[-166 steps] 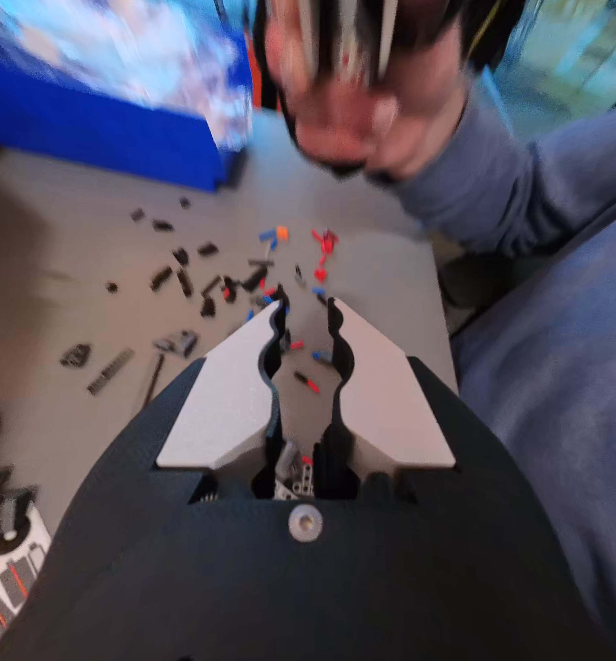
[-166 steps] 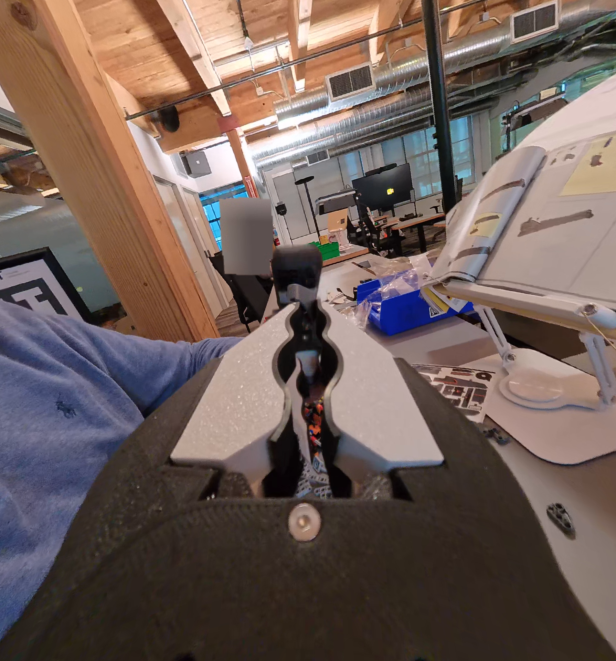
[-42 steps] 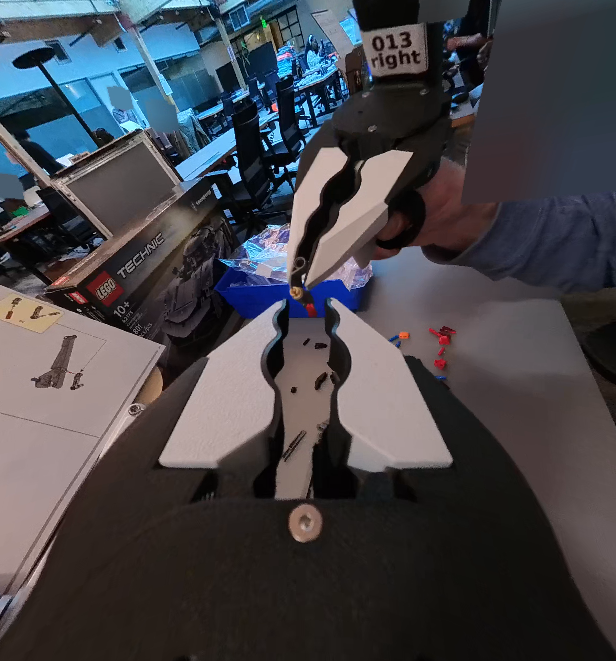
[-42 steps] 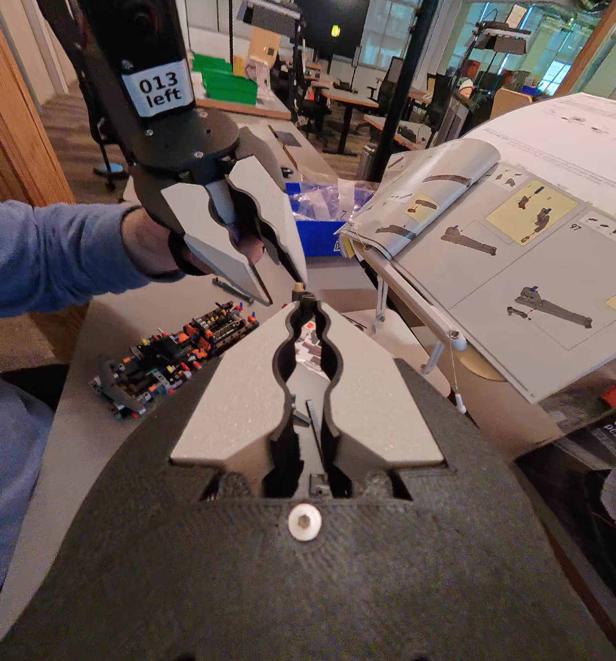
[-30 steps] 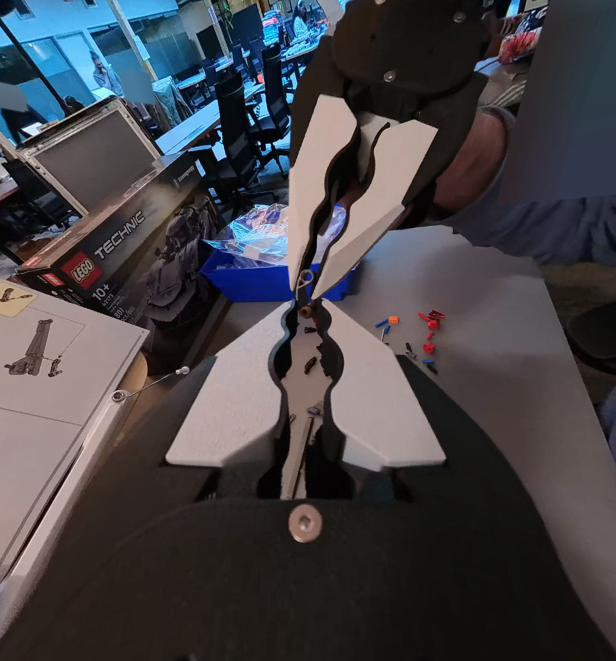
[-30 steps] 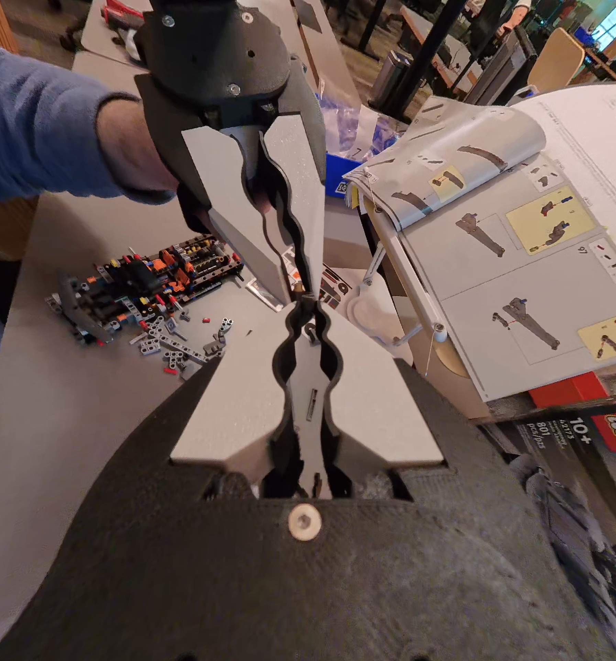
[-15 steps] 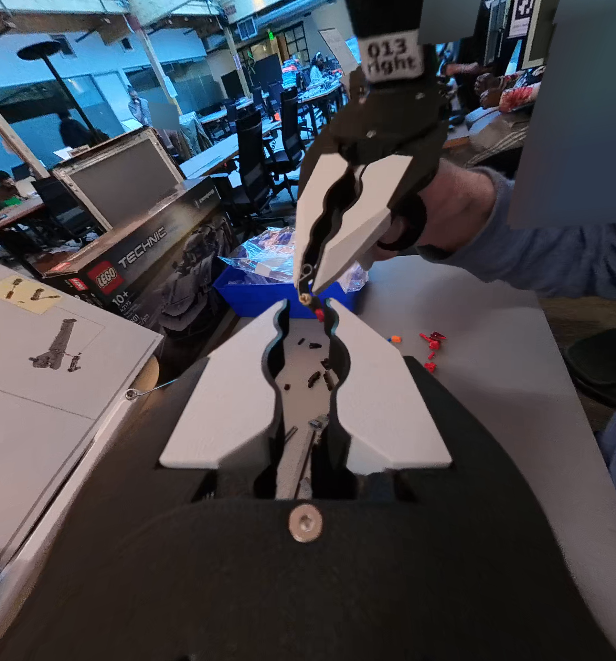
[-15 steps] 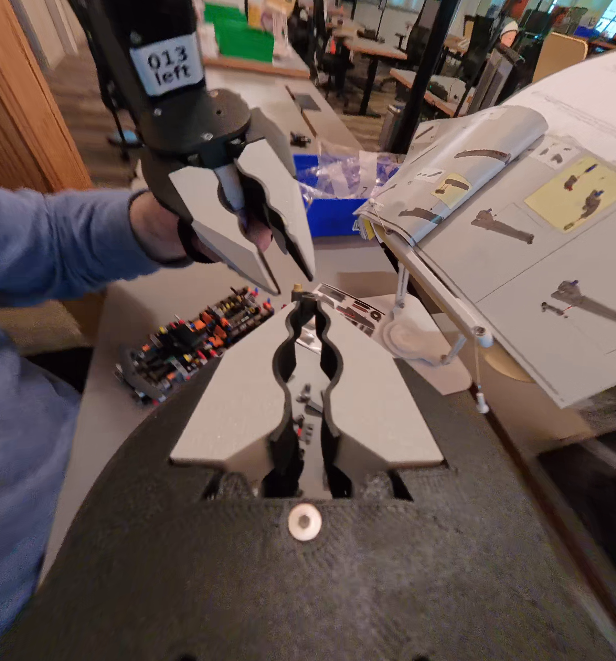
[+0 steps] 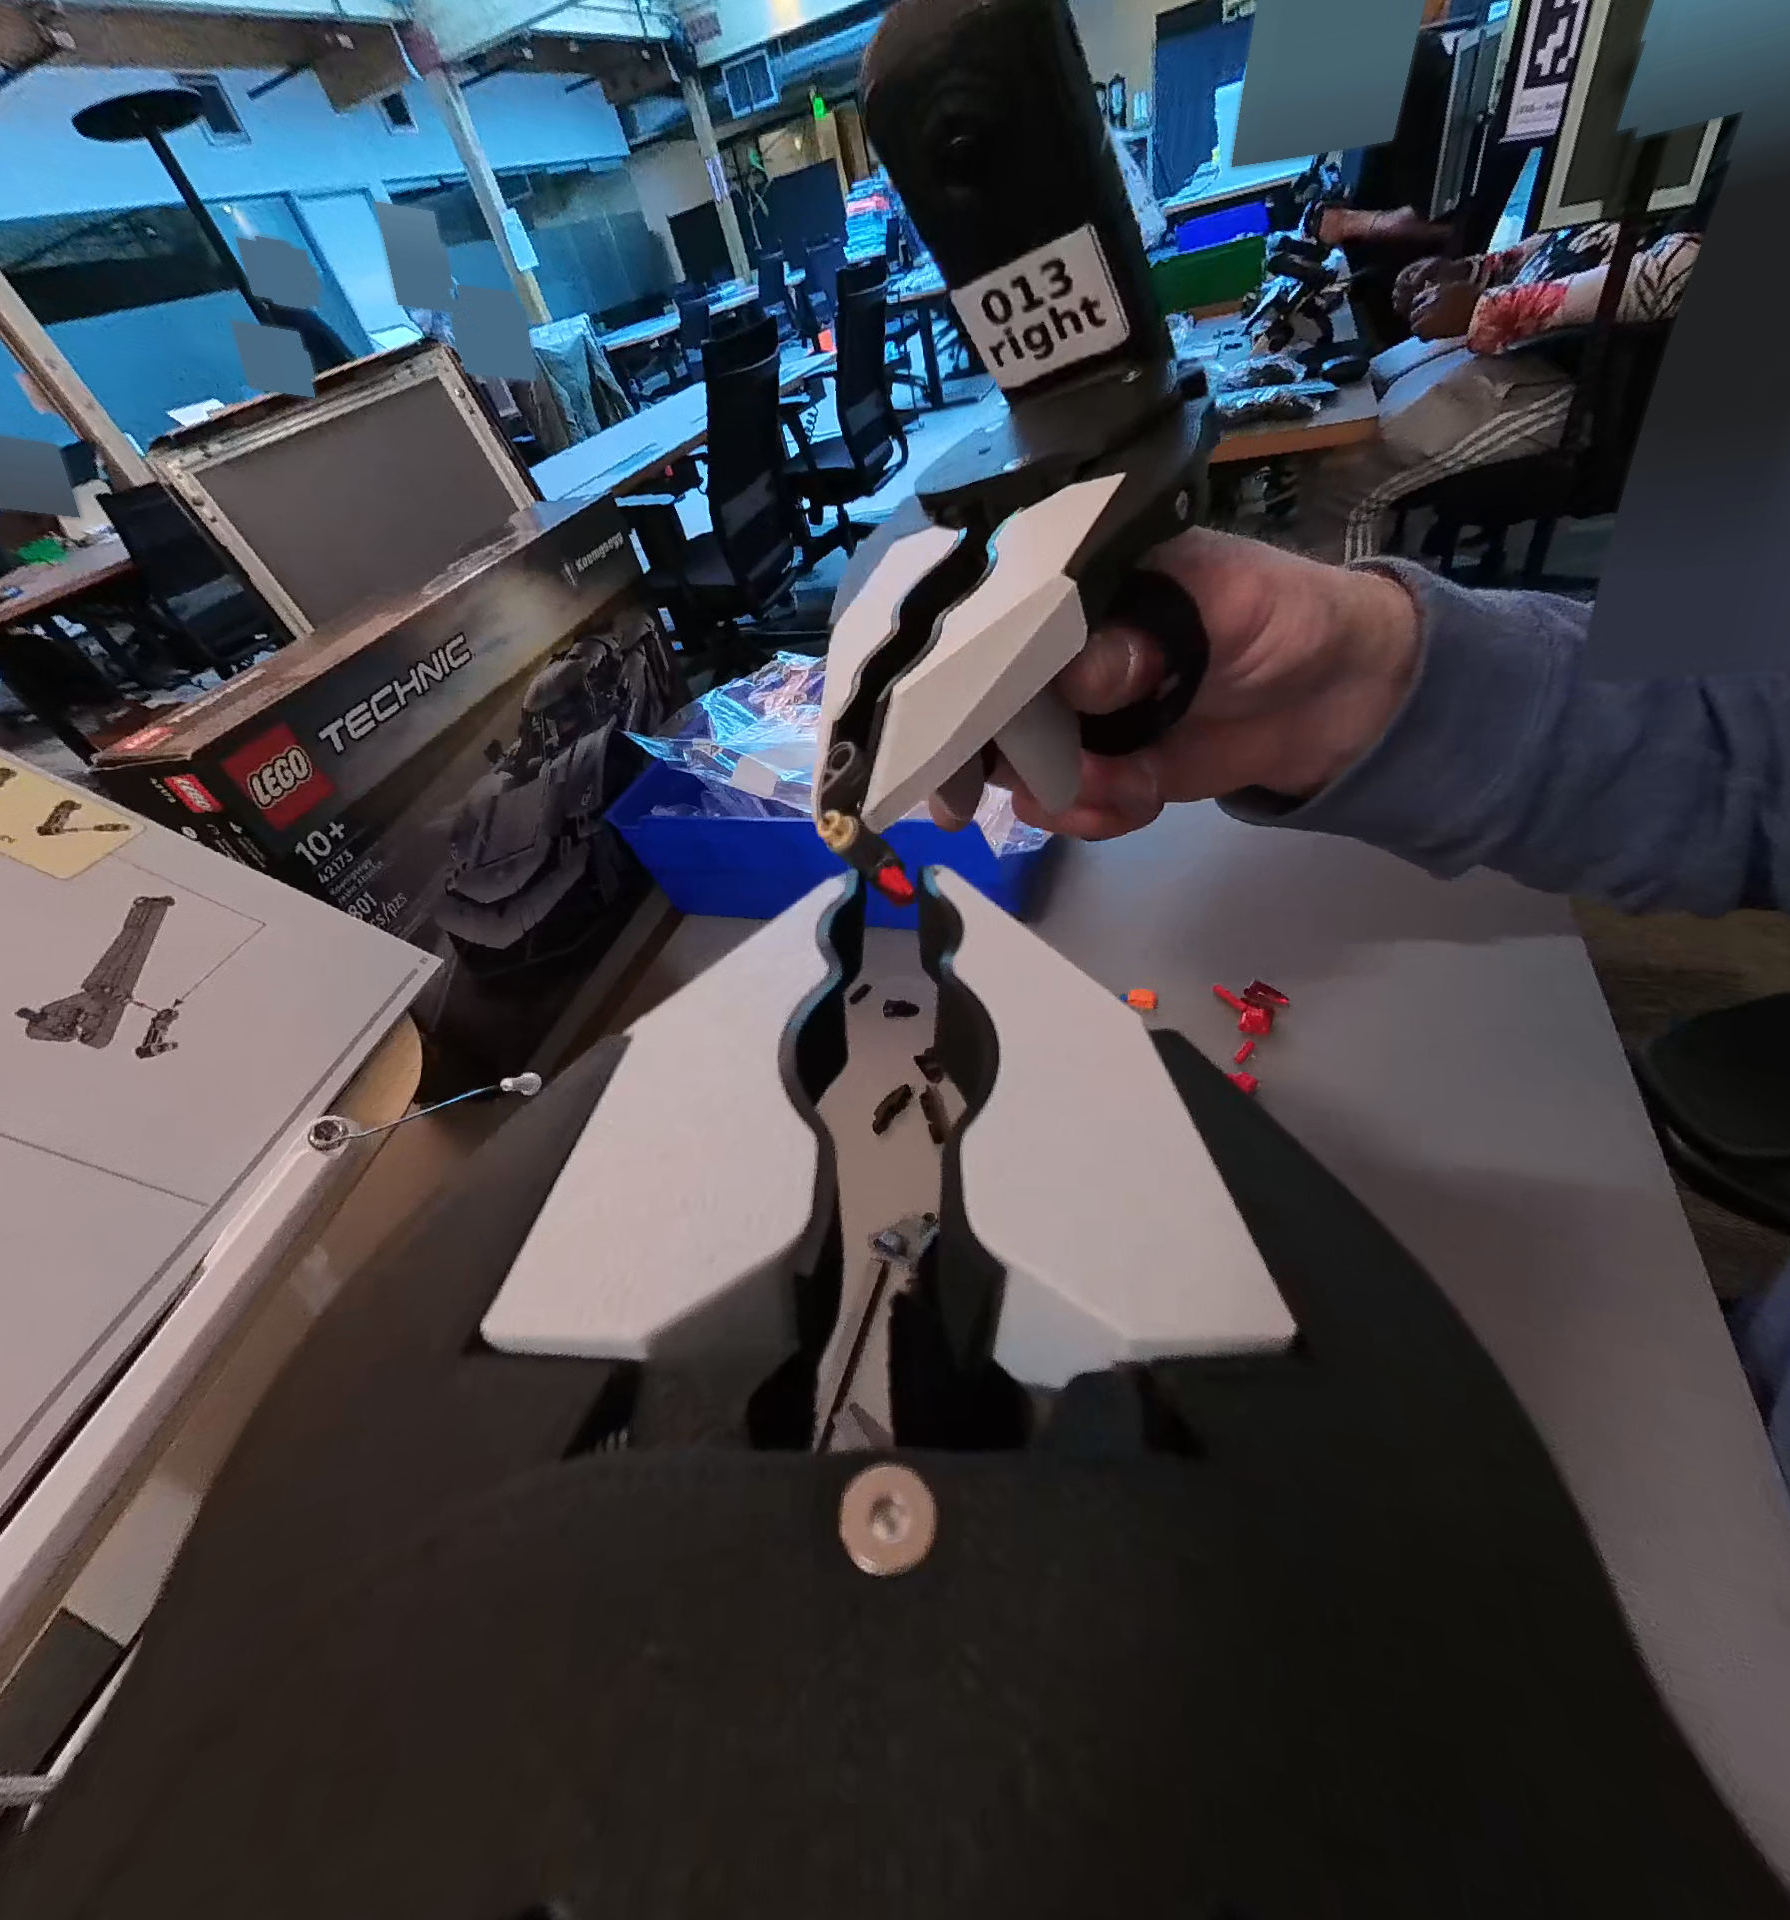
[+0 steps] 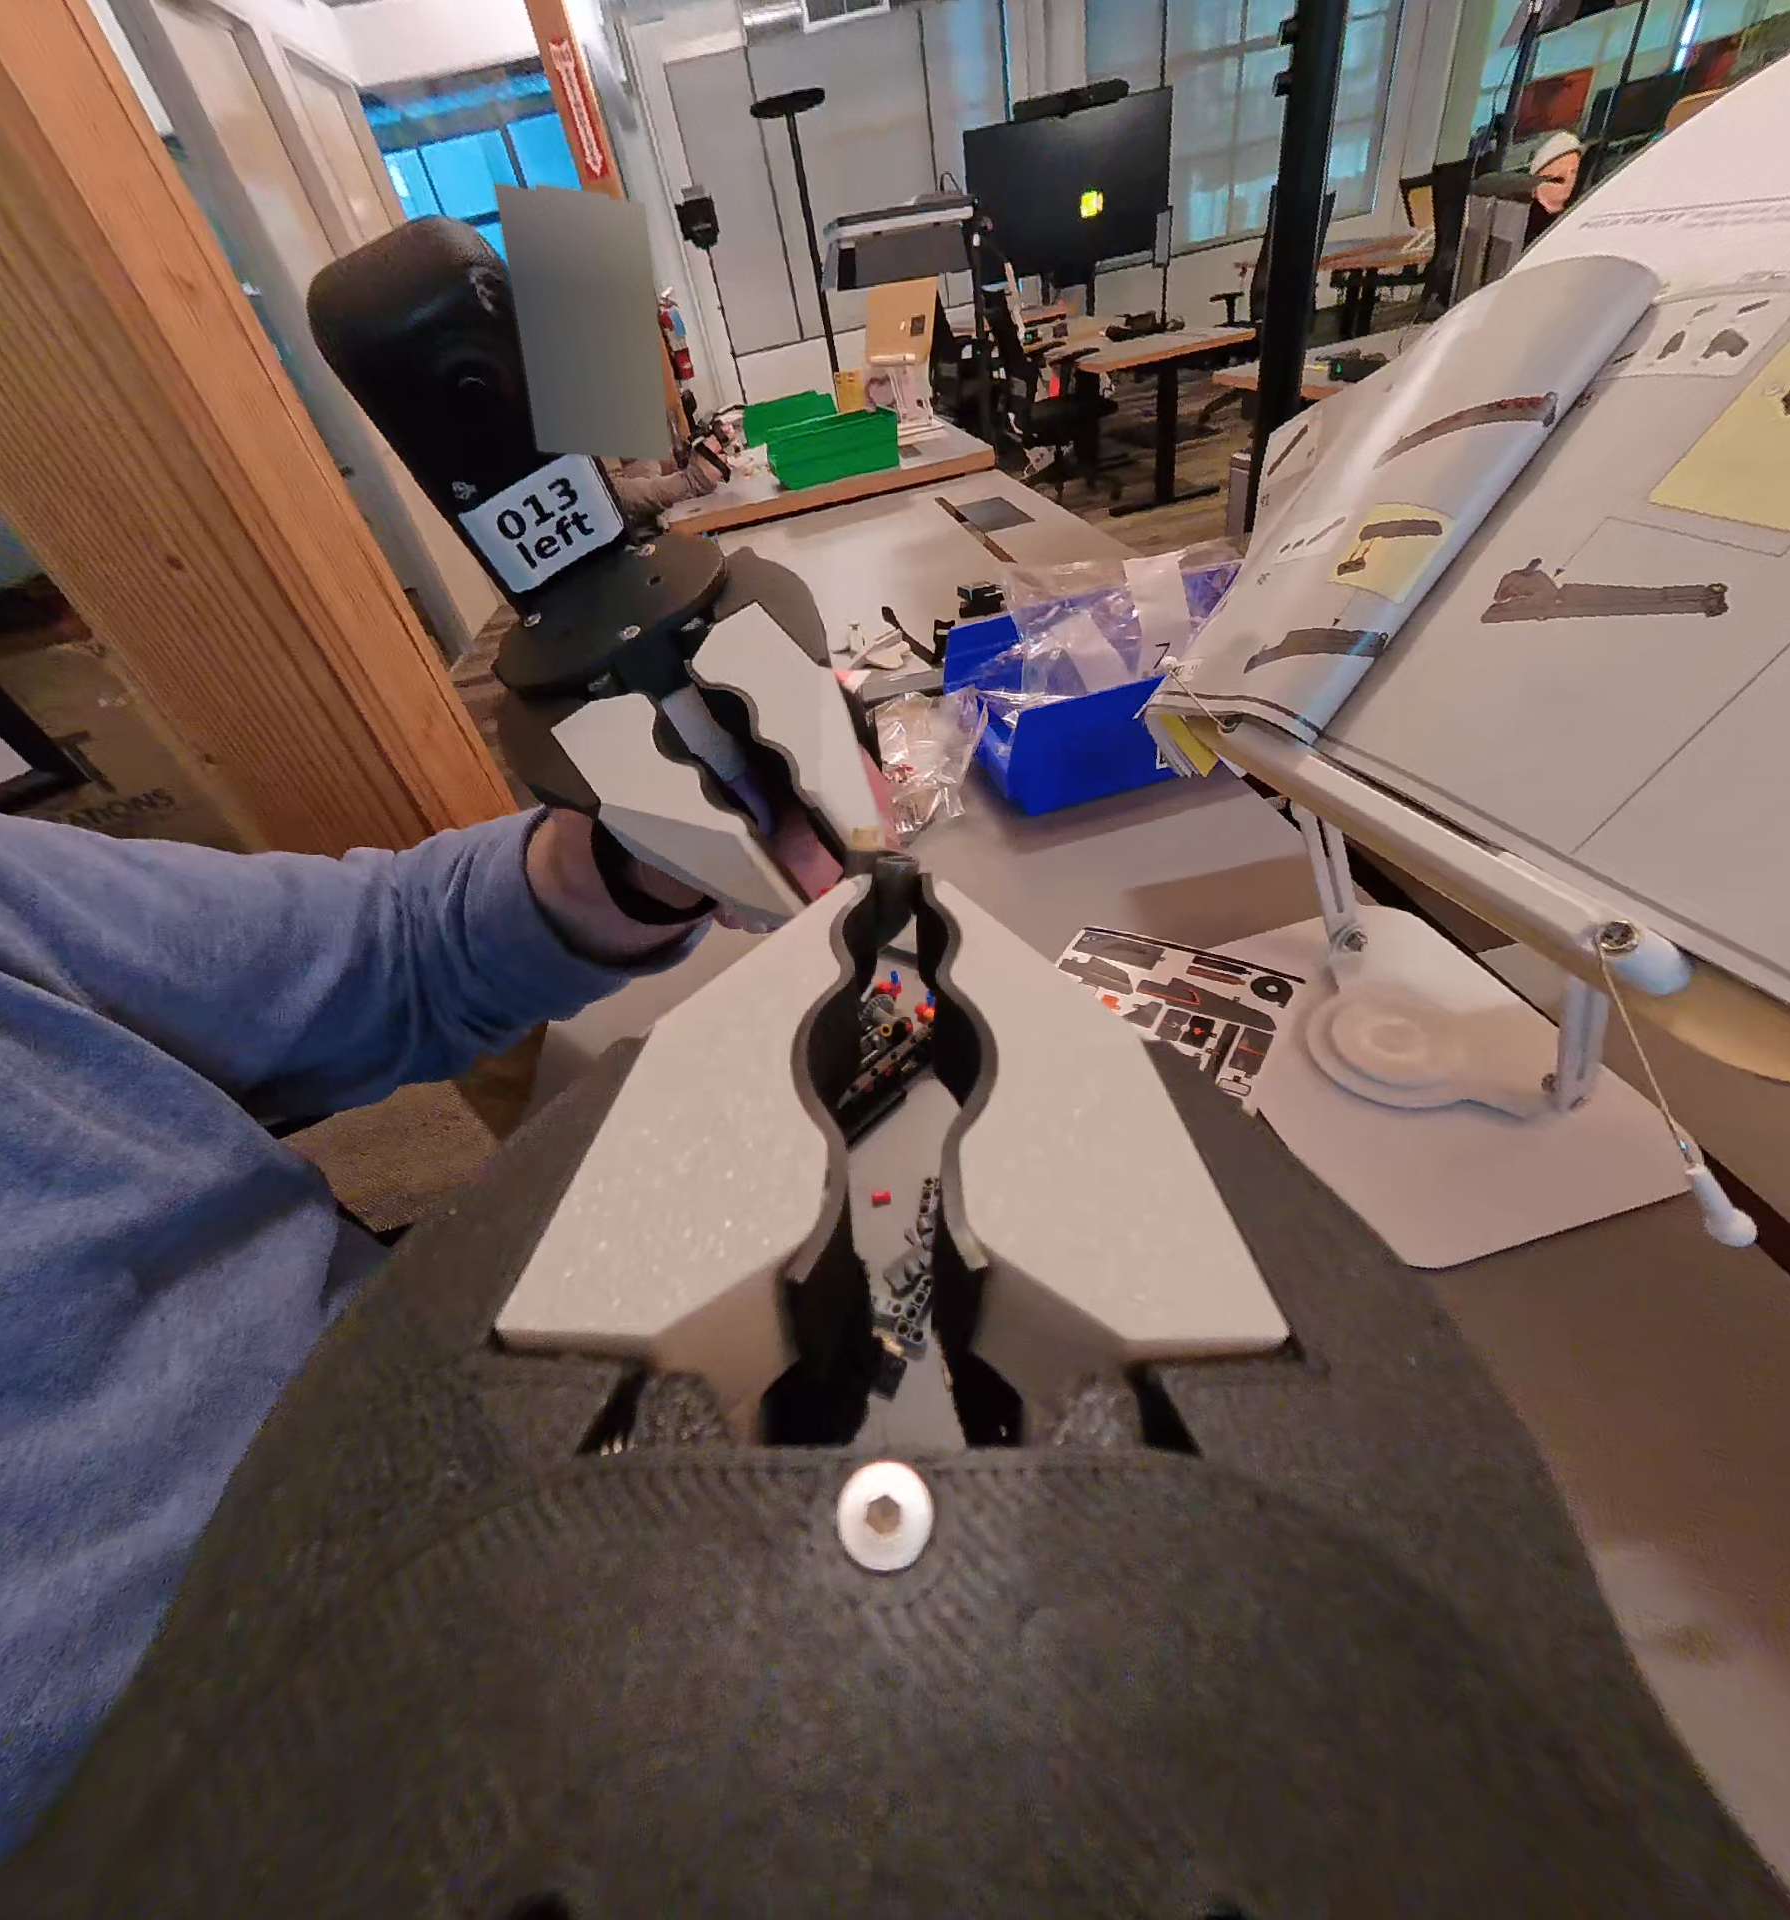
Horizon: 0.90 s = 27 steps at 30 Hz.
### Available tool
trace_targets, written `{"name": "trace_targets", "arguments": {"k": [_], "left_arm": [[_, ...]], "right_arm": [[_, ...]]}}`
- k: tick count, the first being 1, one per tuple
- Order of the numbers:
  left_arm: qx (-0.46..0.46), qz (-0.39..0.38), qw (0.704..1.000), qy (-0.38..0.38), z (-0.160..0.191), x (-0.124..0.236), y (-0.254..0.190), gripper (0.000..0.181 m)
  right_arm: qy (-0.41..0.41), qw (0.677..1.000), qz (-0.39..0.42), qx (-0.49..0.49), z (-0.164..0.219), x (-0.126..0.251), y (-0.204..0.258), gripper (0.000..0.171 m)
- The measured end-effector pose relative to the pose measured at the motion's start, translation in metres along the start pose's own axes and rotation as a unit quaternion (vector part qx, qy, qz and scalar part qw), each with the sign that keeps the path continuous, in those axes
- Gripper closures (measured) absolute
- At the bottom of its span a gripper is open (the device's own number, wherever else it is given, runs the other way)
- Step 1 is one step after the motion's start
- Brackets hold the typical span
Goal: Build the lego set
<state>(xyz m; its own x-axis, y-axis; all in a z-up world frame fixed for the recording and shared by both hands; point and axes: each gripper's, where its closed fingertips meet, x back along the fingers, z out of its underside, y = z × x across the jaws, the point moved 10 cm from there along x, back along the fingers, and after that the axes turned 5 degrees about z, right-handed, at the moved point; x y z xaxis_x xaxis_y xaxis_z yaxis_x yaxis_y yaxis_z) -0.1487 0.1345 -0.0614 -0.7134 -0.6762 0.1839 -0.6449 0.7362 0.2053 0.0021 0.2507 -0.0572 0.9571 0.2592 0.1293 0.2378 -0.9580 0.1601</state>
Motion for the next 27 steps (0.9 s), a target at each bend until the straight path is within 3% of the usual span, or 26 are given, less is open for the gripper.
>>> {"name": "trace_targets", "arguments": {"k": [27], "left_arm": [[0.040,0.024,0.999,-0.012,0.001,0.006,0.010,0.179]], "right_arm": [[-0.026,1.000,0.009,-0.004,0.010,0.000,0.002,0.167]]}}
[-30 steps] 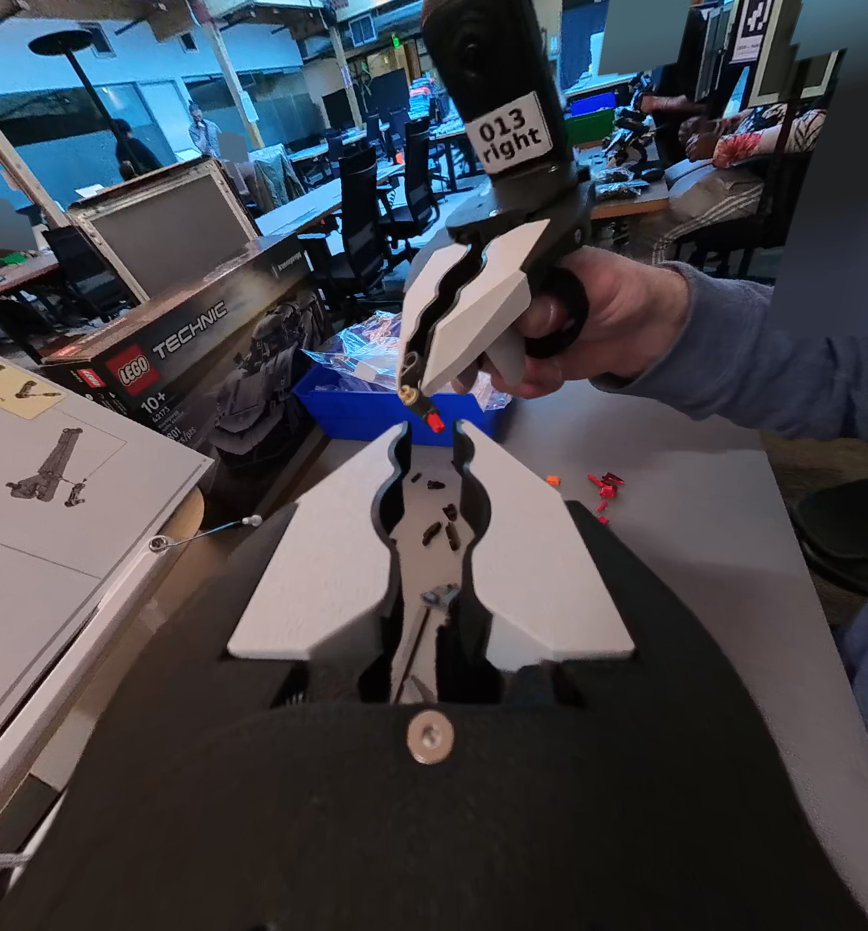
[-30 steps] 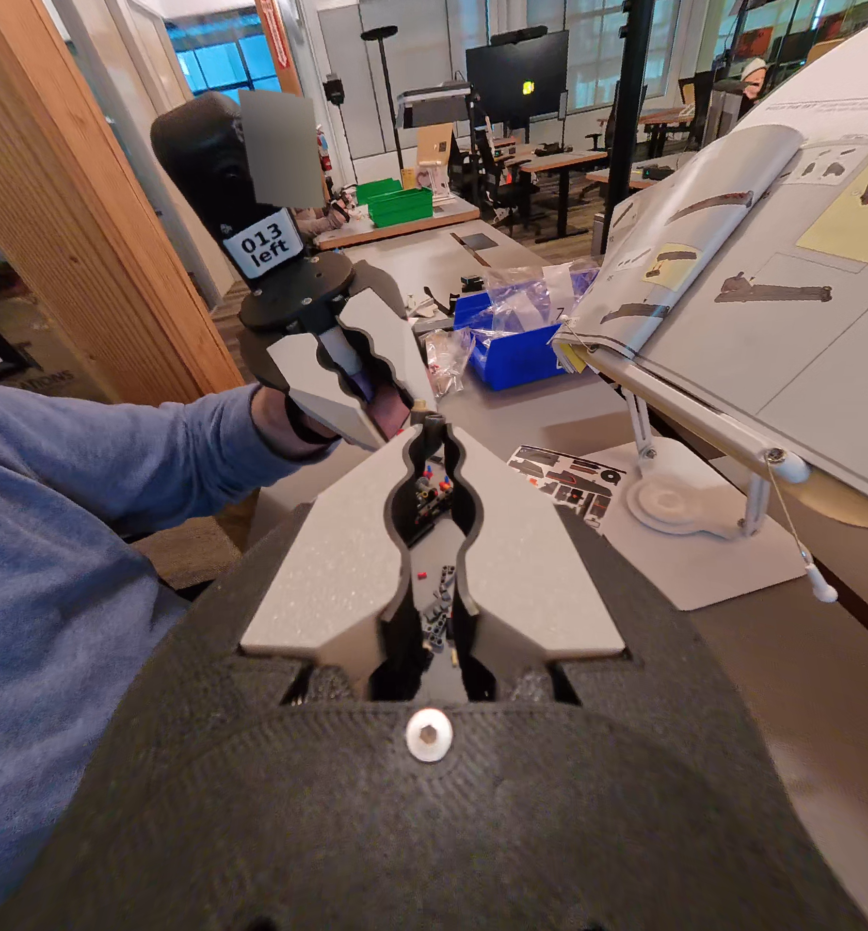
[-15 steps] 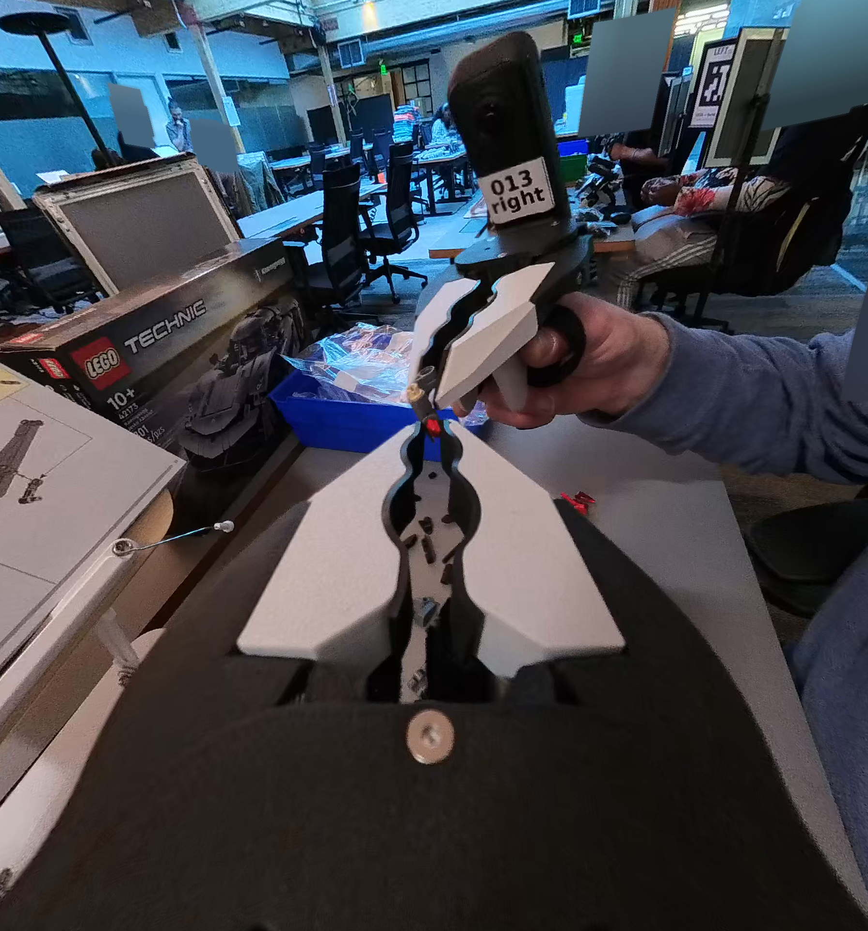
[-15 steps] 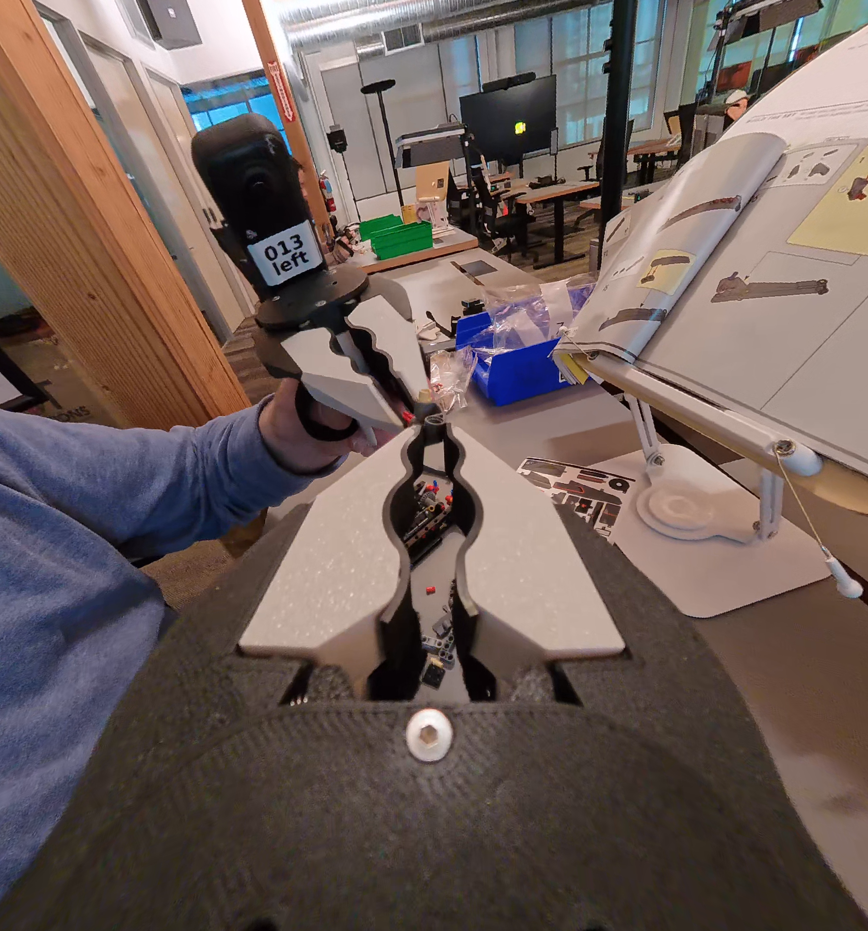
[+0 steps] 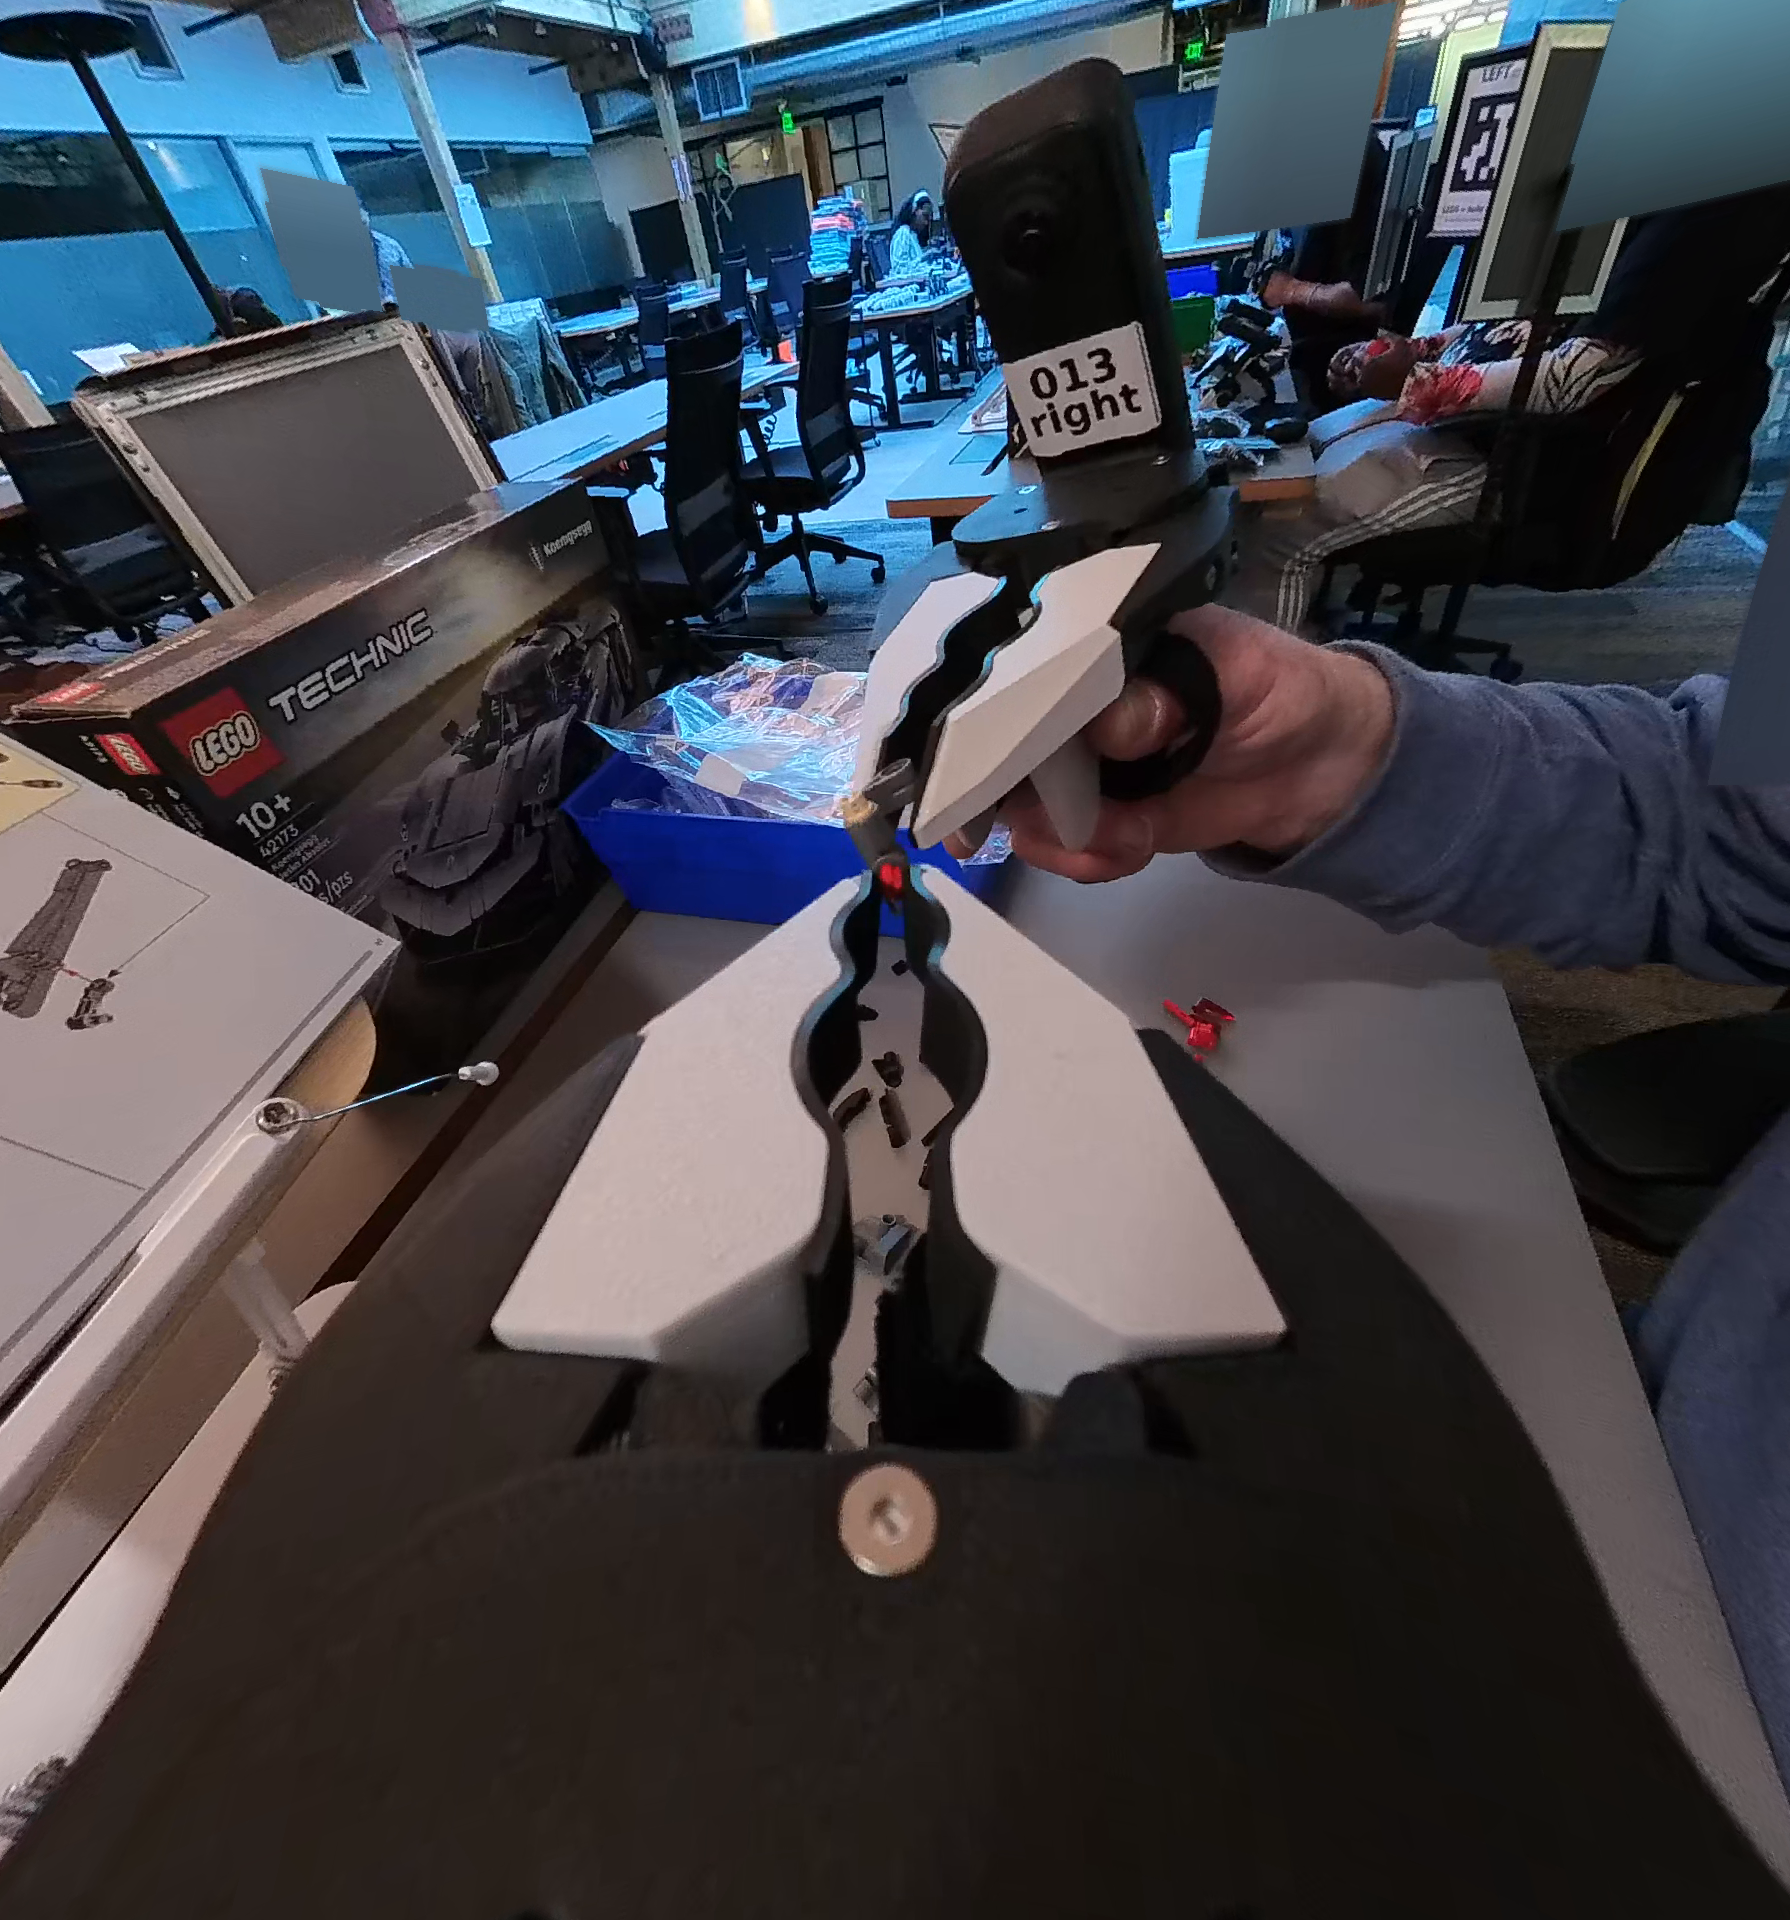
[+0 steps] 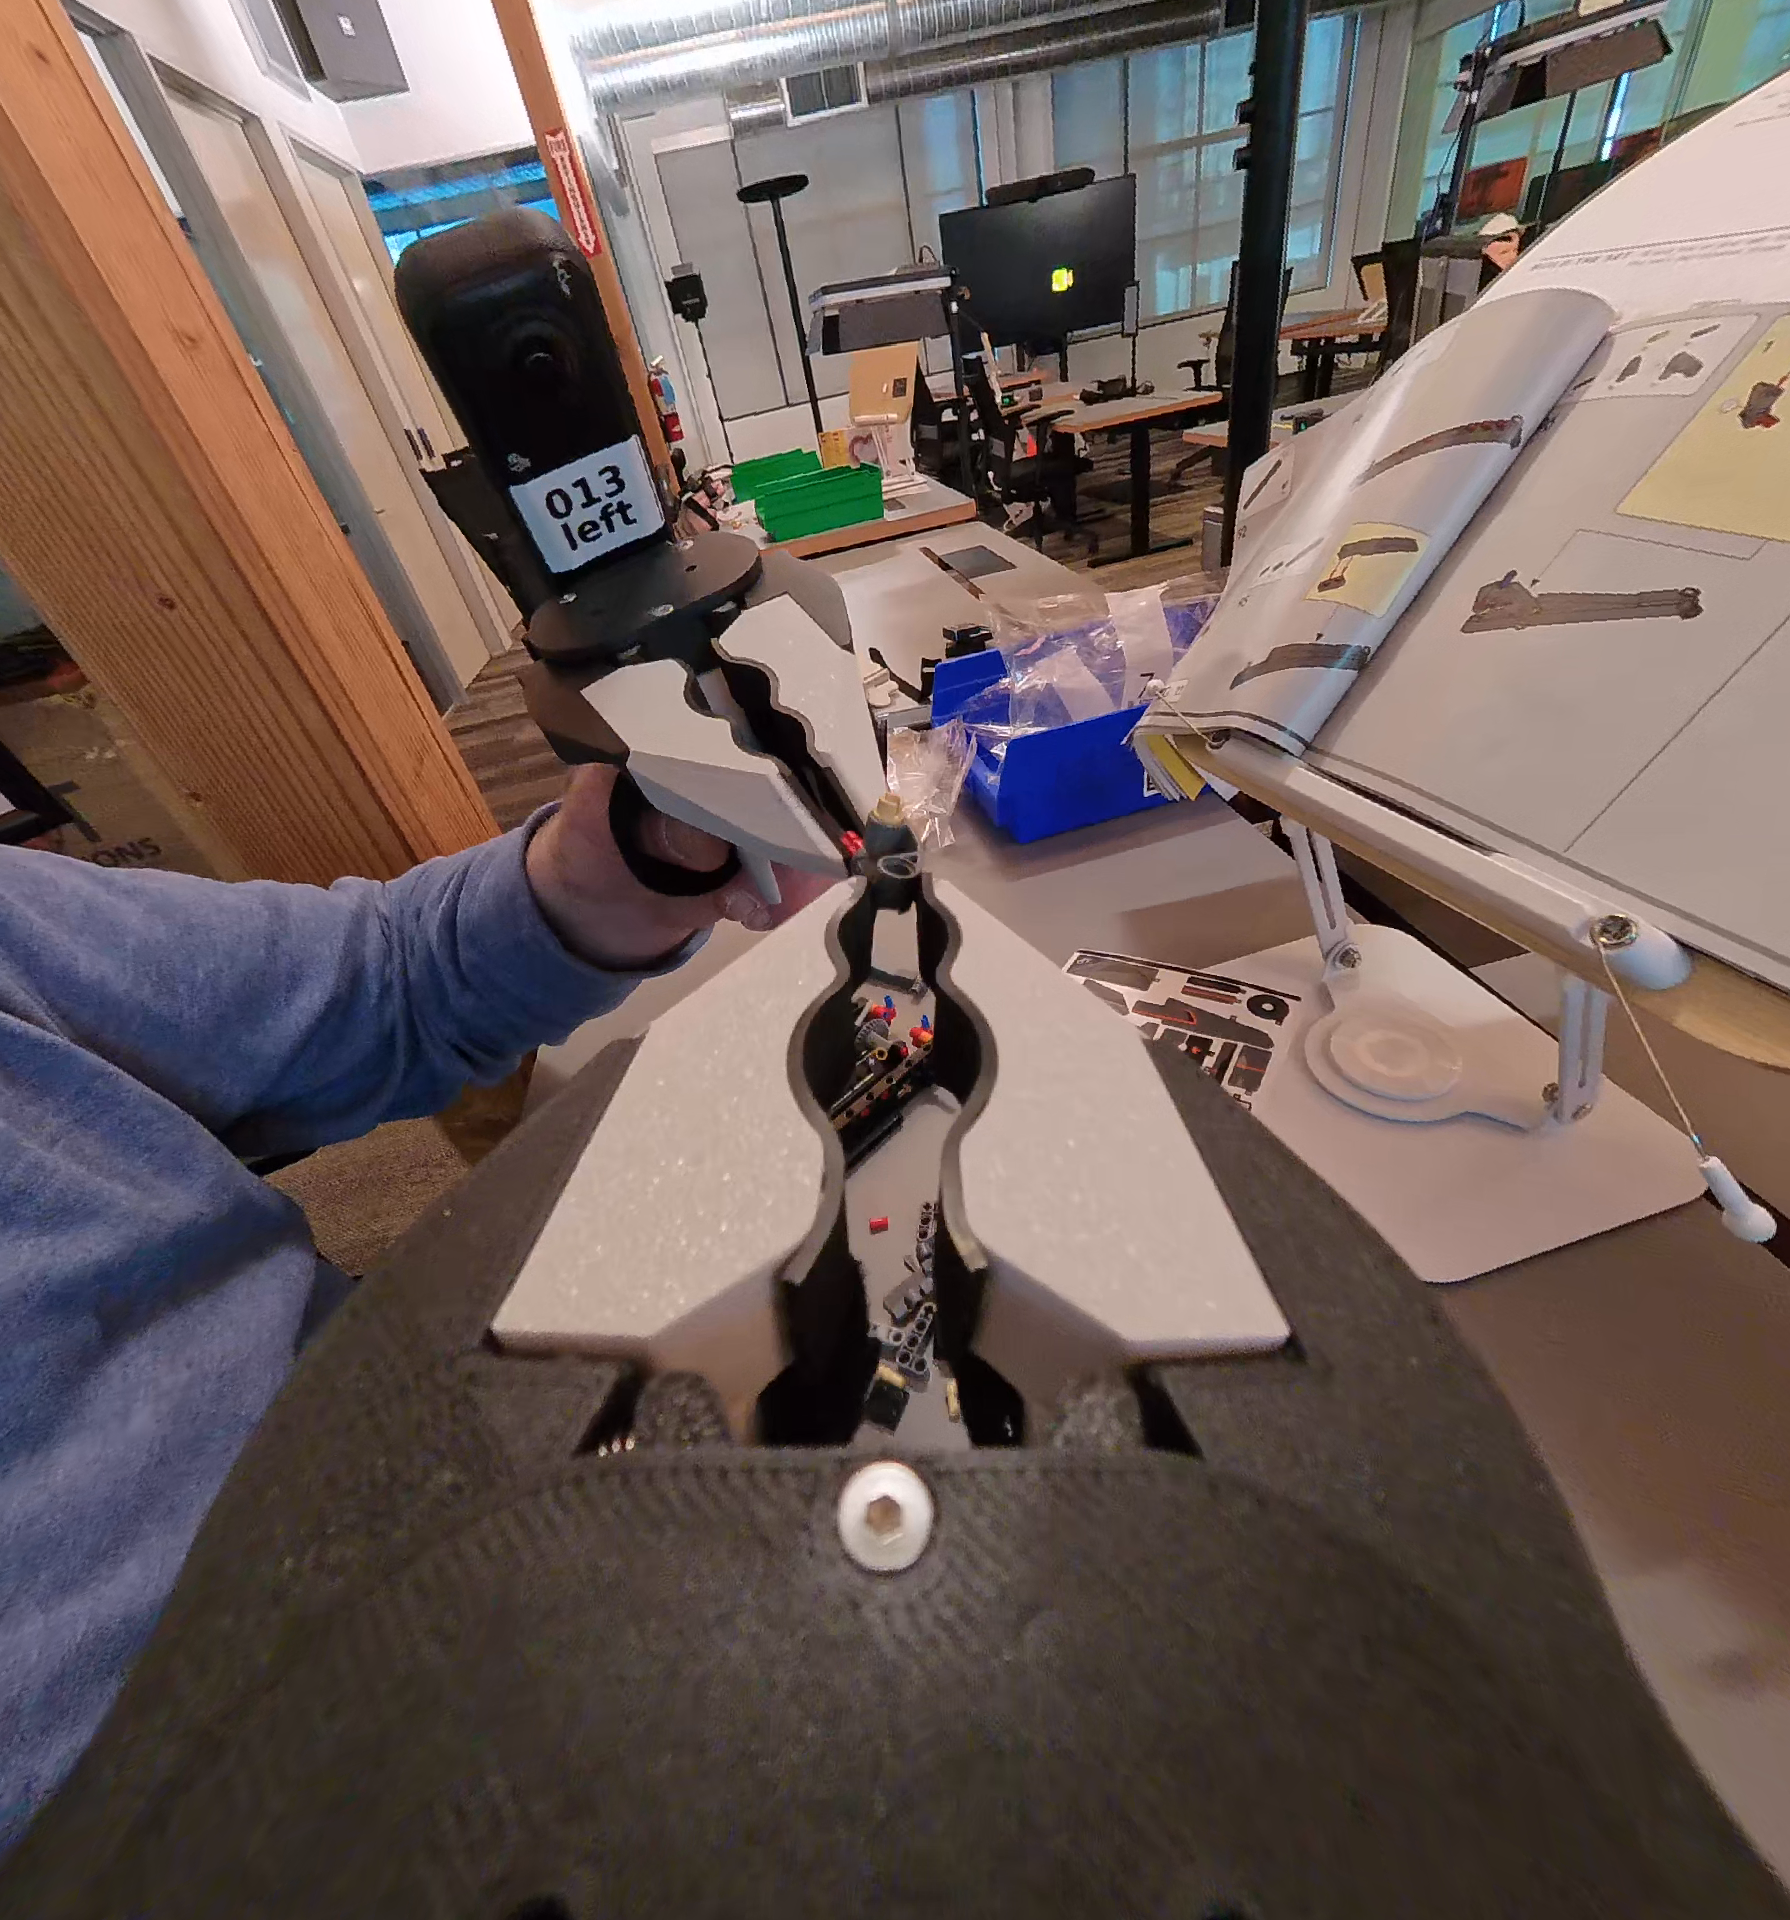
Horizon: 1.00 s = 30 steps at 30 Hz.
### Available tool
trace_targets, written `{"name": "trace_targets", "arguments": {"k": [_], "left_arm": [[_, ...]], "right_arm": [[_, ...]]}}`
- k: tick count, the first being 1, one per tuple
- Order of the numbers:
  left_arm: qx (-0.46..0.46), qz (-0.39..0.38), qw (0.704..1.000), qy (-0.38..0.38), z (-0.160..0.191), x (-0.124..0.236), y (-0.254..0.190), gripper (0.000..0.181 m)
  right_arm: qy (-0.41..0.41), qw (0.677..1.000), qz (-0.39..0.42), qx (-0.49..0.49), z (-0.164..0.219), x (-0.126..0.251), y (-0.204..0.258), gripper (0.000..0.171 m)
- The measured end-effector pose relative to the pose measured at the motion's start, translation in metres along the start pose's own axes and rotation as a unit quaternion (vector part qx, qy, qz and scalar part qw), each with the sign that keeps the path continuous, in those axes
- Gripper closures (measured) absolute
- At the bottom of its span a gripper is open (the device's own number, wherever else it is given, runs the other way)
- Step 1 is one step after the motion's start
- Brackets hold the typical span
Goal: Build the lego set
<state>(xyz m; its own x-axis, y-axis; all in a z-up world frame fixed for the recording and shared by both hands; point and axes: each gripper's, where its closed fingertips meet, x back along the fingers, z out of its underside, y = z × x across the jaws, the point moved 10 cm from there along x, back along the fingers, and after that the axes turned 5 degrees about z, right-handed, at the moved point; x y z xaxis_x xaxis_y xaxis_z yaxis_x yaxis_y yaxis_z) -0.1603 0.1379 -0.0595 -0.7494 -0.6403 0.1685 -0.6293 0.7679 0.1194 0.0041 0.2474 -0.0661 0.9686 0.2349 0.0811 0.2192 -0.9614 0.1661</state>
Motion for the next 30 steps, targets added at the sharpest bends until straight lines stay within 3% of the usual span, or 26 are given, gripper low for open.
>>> {"name": "trace_targets", "arguments": {"k": [24,30], "left_arm": [[0.034,0.033,0.999,-0.024,0.0000,-0.0002,0.0047,0.180],[0.078,0.063,0.993,-0.056,0.0013,-0.0014,0.0085,0.180]], "right_arm": [[-0.019,1.000,0.007,0.008,-0.0004,0.0010,0.0032,0.166],[-0.023,0.993,0.069,0.095,-0.0020,0.0079,0.0092,0.154]]}}
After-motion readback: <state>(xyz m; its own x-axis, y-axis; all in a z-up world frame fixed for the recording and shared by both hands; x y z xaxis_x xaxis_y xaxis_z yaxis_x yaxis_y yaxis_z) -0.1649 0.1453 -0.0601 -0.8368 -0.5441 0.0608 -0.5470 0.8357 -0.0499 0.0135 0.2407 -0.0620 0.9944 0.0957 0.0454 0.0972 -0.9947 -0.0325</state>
